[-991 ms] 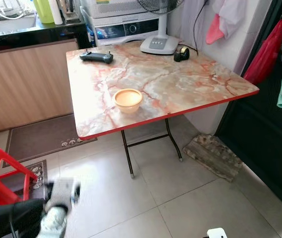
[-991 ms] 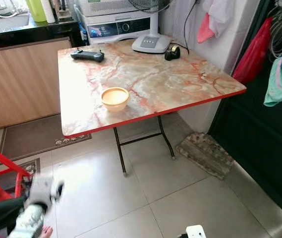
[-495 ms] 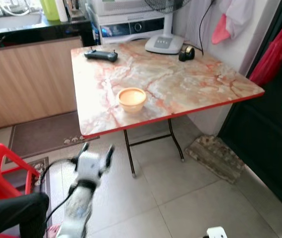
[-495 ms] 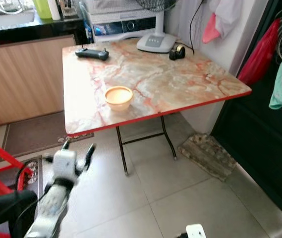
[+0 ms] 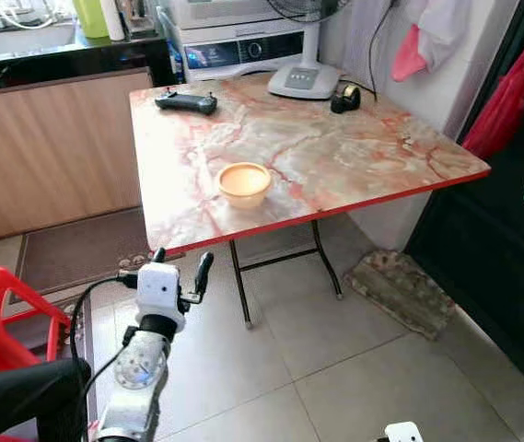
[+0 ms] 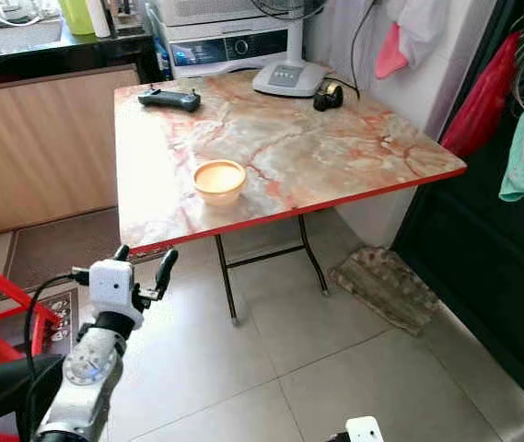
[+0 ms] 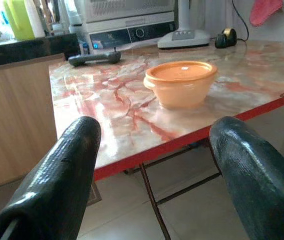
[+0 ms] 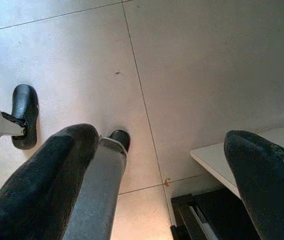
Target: Restocking fridge
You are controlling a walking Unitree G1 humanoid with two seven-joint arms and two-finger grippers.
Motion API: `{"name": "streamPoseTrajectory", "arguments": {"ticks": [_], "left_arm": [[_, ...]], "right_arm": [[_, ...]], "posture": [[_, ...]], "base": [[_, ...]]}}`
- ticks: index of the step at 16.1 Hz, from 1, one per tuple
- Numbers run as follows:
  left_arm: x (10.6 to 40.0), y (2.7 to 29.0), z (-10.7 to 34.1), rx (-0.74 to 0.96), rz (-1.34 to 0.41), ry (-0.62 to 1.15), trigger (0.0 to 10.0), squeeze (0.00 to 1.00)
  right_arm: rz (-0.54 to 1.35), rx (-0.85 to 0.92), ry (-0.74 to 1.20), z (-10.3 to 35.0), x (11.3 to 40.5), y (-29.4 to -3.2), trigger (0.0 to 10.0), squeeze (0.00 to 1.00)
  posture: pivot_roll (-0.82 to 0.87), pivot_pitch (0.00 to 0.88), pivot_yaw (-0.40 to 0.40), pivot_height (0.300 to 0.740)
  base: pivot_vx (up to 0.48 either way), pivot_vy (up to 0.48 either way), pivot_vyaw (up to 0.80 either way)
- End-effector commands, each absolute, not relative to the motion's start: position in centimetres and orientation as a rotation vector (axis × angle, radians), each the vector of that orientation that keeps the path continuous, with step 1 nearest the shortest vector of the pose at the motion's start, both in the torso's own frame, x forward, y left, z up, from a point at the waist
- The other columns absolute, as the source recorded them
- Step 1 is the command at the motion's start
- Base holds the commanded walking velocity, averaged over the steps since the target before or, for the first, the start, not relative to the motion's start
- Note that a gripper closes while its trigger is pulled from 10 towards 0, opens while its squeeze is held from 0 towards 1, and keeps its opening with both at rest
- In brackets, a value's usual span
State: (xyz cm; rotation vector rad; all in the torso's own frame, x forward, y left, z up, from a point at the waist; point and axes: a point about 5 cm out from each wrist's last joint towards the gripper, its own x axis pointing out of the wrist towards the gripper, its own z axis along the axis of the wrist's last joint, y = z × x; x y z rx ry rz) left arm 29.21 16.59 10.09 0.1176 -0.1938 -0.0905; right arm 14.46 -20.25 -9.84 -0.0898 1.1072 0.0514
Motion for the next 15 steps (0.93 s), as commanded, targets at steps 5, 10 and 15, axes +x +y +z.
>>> {"name": "streamPoseTrajectory", "arguments": {"ticks": [5, 10, 15], "left_arm": [[29.09, 15.93, 10.43, 0.103, -0.133, -0.188, 10.0, 0.0], [29.21, 15.98, 10.85, 0.102, -0.13, -0.198, 10.0, 0.0], [29.05, 16.07, 10.81, 0.099, -0.119, -0.192, 10.0, 0.0]], "right_arm": [[0.06, -0.092, 1.11, -9.96, 14.18, -20.09, 10.0, 0.0], [0.06, -0.088, 1.114, -9.96, 14.18, -20.1, 10.0, 0.0], [0.06, -0.086, 1.115, -9.94, 14.24, -20.13, 10.0, 0.0]], "posture": [[-0.02, 0.0, 0.028, 0.74], [-0.02, 0.0, 0.027, 0.74], [-0.01, 0.0, 0.022, 0.74]], "base": [[0.253, 0.0, 0.0], [0.265, 0.0, 0.0], [0.277, 0.0, 0.0]]}}
